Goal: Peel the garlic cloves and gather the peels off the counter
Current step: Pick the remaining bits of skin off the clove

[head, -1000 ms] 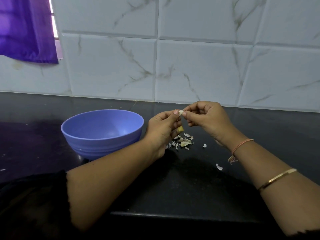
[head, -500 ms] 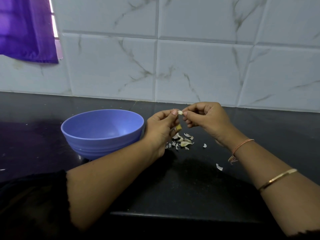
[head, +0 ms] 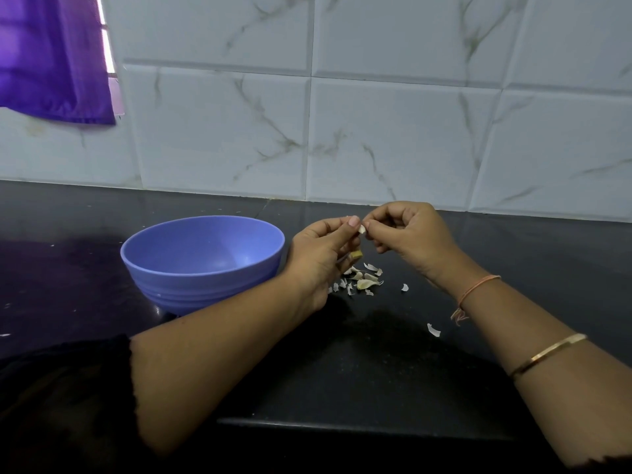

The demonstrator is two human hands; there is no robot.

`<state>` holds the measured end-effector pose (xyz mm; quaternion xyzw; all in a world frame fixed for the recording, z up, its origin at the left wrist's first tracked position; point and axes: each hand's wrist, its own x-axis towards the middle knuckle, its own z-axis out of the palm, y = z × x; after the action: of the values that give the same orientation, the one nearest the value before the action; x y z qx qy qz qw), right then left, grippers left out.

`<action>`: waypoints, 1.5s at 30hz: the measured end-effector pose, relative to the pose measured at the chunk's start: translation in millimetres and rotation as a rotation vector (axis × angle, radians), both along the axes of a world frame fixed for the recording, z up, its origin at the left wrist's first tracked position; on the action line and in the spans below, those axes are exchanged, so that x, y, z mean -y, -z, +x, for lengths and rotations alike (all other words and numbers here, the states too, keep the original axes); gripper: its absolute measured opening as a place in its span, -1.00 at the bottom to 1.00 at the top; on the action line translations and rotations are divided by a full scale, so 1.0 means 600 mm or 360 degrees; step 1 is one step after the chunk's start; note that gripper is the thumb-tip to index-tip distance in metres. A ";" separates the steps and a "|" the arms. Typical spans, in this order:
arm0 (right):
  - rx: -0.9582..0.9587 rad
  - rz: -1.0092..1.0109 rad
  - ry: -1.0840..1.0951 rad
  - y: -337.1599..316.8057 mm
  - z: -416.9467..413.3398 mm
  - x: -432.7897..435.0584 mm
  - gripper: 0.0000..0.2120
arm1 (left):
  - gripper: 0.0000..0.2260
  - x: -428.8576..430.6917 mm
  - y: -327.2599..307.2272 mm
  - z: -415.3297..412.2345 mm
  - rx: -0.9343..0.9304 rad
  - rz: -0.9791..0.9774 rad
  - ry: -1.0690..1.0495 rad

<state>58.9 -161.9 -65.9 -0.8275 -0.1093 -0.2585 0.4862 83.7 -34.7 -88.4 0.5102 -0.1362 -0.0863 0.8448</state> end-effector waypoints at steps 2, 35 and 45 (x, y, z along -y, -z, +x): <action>-0.0005 0.0001 0.0018 0.000 0.001 0.002 -0.92 | -0.92 0.000 0.000 -0.002 0.0009 0.0028 0.0028; 0.0018 0.0136 -0.0249 -0.002 -0.002 -0.007 -0.91 | -0.80 -0.003 -0.005 -0.009 -0.0015 0.0173 -0.0083; 0.0087 0.0189 -0.0196 -0.006 -0.007 -0.003 -0.90 | -0.95 -0.006 -0.007 -0.014 -0.0003 0.0183 0.0030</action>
<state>54.4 -160.2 -62.1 -0.7816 -0.1577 -0.2564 0.5463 75.5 -30.9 -84.3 0.5564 -0.1351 -0.1023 0.8134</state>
